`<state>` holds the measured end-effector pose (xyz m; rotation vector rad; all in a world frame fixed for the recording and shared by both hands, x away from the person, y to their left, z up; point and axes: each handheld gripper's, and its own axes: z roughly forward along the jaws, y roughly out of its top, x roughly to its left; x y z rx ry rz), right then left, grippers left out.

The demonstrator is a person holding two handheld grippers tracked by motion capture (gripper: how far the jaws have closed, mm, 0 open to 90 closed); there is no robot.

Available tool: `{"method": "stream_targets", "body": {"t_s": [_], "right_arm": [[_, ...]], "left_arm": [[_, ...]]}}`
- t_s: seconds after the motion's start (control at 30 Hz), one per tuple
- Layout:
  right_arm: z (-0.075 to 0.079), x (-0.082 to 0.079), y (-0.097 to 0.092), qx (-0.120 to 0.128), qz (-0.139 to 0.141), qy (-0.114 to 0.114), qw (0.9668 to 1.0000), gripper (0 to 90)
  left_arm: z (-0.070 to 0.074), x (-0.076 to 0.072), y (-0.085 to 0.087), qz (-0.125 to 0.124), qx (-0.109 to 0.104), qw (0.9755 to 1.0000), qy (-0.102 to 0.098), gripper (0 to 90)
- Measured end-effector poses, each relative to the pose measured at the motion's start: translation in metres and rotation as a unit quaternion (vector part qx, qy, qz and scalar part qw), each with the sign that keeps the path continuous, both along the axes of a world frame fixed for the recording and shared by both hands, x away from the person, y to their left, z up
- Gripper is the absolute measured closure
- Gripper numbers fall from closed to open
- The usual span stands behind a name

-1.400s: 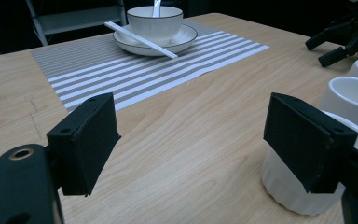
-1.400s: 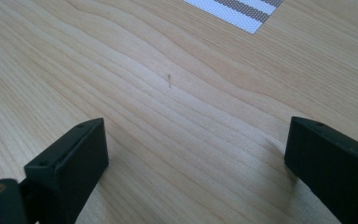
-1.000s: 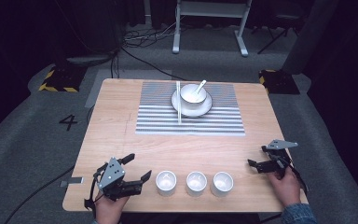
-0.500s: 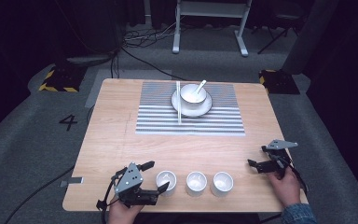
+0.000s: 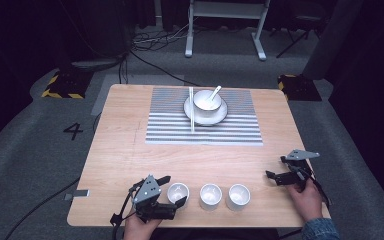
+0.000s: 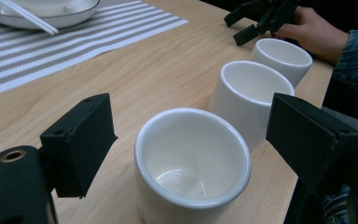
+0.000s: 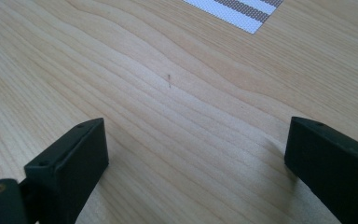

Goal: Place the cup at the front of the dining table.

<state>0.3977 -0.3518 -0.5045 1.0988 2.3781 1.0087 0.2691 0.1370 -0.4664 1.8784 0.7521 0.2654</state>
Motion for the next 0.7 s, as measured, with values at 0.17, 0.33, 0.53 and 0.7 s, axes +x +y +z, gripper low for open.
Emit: {"method": "stream_targets", "body": {"t_s": [0.17, 0.33, 0.53, 0.7], "right_arm": [[0.000, 0.000, 0.000, 0.000, 0.000, 0.000, 1.0000, 6.3], [0.000, 0.000, 0.000, 0.000, 0.000, 0.000, 1.0000, 6.3], [0.000, 0.000, 0.000, 0.000, 0.000, 0.000, 1.0000, 6.3], [0.000, 0.000, 0.000, 0.000, 0.000, 0.000, 1.0000, 6.3]], "left_arm": [[-0.008, 0.001, -0.002, 0.002, 0.000, 0.9999, 0.015, 15.5], [-0.018, 0.004, -0.008, -0.010, 0.015, 0.9994, 0.030, 15.6], [-0.024, 0.007, -0.013, -0.015, 0.048, 0.9979, 0.040, 16.0], [-0.030, 0.010, -0.017, -0.017, 0.063, 0.9964, 0.054, 18.5]]}}
